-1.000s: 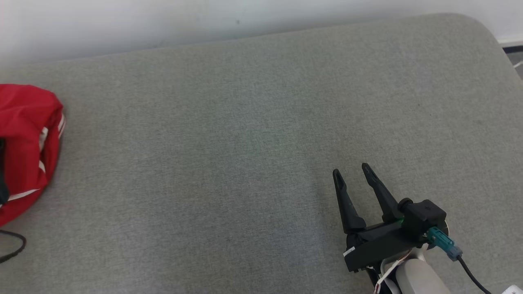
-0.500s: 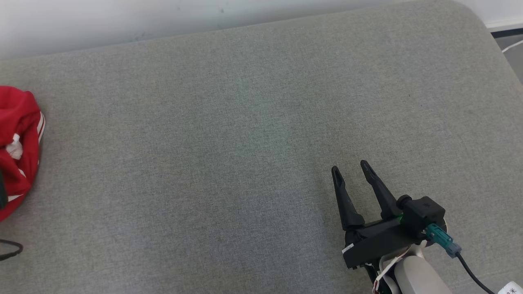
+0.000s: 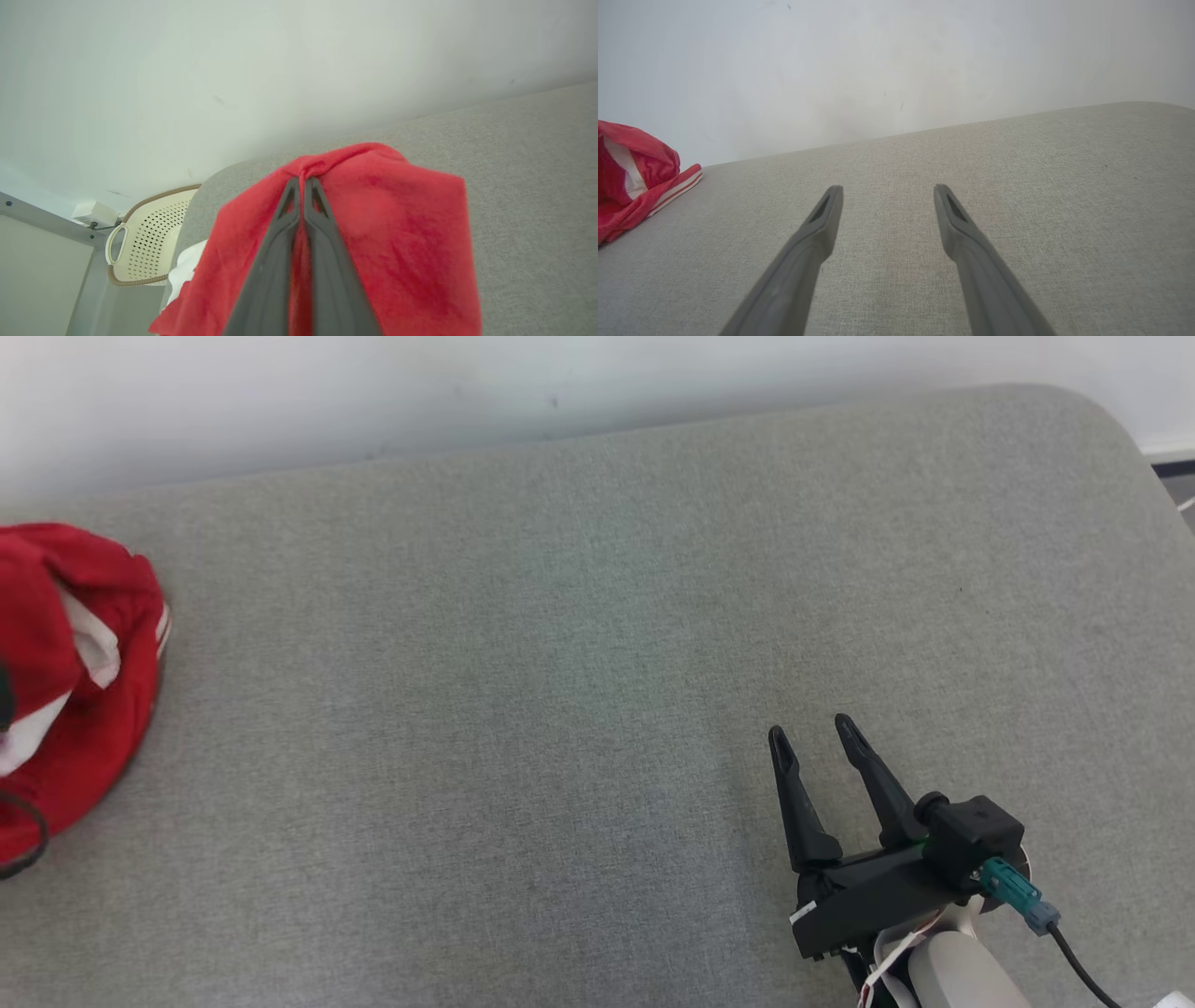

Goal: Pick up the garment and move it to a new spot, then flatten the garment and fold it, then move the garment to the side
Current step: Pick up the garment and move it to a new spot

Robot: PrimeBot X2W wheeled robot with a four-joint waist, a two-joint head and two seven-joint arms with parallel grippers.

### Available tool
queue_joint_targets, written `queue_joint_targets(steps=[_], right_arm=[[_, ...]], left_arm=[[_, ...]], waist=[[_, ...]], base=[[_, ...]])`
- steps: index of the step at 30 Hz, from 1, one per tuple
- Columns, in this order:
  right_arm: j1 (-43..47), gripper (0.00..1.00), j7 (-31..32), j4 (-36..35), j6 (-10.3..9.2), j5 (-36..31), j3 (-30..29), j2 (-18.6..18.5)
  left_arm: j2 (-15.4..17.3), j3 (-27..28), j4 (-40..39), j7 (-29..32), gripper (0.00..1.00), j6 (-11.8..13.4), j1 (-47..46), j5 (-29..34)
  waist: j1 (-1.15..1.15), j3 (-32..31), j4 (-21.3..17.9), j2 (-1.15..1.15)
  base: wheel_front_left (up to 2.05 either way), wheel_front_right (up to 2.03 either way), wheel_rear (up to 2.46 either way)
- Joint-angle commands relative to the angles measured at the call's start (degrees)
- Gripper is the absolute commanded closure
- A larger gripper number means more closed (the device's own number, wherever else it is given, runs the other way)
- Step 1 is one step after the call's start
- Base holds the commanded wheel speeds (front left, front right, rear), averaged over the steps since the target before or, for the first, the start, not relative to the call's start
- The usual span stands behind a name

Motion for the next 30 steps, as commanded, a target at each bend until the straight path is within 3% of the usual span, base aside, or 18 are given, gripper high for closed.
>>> queue_joint_targets(steps=[1,15,24,30], right_arm=[[0.7,0.0,-0.2,0.2,0.04,-0.4,-0.2,0.0],[2.0,0.0,-0.2,-0.3,0.04,0.0,-1.6,1.3],[2.3,0.0,-0.2,-0.7,0.04,0.3,-2.1,2.4],[2.3,0.0,-0.2,-0.9,0.04,0.4,-2.7,2.8]], left_arm=[[-0.5,-1.1,-1.3,-1.6,1.0,0.1,-1.0,0.2],[-4.1,-8.9,-15.5,-1.5,1.0,0.1,-3.8,-8.8],[-4.9,-13.6,-28.0,1.8,1.0,0.1,-4.1,-13.8],[-7.5,-14.9,-35.2,3.2,1.0,0.1,-1.8,-16.4]], waist=[[0.0,-1.9,1.3,-0.01],[0.0,-4.7,1.5,-0.01],[0.0,-4.5,-2.1,-0.01],[0.0,-4.2,-5.3,-0.01]], base=[[0.0,0.0,0.0],[0.0,0.0,0.0],[0.0,0.0,0.0],[0.0,0.0,0.0]])
